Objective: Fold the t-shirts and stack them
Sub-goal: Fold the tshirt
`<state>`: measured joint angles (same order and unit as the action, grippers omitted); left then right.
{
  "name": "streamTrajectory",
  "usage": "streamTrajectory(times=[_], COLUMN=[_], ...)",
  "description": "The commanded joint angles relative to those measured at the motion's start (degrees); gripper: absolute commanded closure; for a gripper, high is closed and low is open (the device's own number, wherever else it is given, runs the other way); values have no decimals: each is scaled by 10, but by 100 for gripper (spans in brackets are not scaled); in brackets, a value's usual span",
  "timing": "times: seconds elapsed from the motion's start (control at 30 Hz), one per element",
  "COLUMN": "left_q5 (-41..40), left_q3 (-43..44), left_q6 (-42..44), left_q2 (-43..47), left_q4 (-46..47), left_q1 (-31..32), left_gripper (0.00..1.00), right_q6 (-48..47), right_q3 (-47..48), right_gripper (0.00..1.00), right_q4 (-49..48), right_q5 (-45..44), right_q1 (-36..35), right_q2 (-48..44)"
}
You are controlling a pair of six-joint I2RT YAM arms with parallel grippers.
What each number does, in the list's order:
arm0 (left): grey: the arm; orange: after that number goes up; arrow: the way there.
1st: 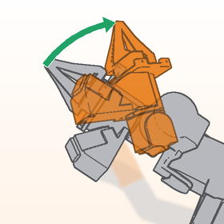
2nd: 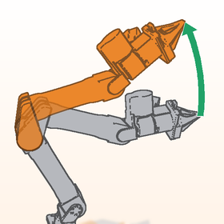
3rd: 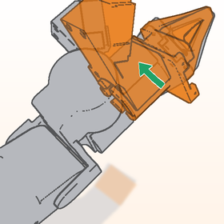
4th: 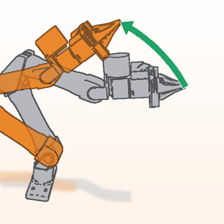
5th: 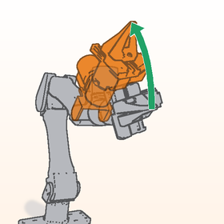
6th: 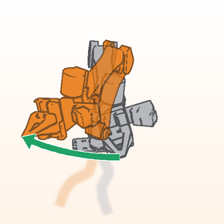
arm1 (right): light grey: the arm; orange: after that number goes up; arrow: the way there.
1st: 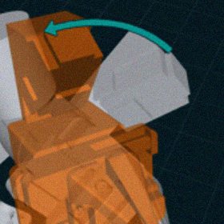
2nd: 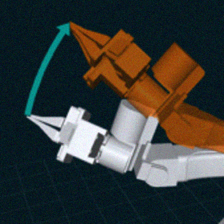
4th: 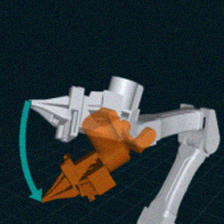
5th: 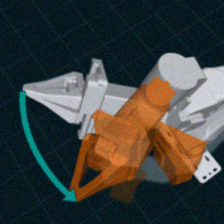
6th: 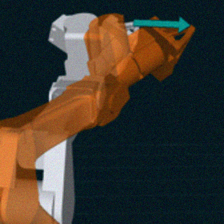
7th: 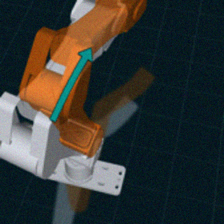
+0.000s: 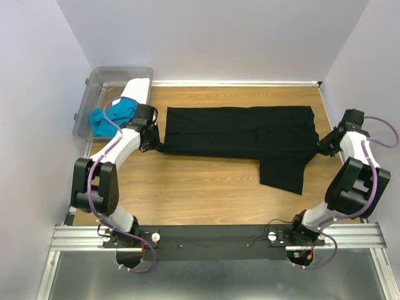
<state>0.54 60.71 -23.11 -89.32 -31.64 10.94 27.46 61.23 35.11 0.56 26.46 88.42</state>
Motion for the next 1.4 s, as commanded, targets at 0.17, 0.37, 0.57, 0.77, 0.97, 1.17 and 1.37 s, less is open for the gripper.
streamTrajectory(times=[0.17, 0.37, 0.57, 0.77, 0.97, 1.17, 1.37], left_q5=[-14, -27, -39, -37, -38, -39, -41], left_q3=[90, 122, 148, 157, 165, 181, 194], left_q6=[-9, -25, -29, -33, -29, -22, -18], left_q2=[-88, -128, -156, -181, -193, -206, -226], left_q4=[8, 25, 30, 44, 62, 71, 71], left_q1=[-14, -15, -14, -15, -14, -14, -14], left_gripper=[100, 100, 100, 100, 100, 100, 100], right_q6=[-14, -14, -14, -16, -22, -22, -23], right_q3=[128, 193, 237, 253, 267, 275, 277], right_gripper=[100, 99, 99, 97, 97, 97, 95], right_q4=[3, 4, 4, 5, 3, 2, 1], right_q5=[59, 62, 65, 58, 34, 20, 10], right_q1=[0, -7, -12, -17, -18, -18, -18], right_q2=[126, 178, 221, 253, 275, 287, 295])
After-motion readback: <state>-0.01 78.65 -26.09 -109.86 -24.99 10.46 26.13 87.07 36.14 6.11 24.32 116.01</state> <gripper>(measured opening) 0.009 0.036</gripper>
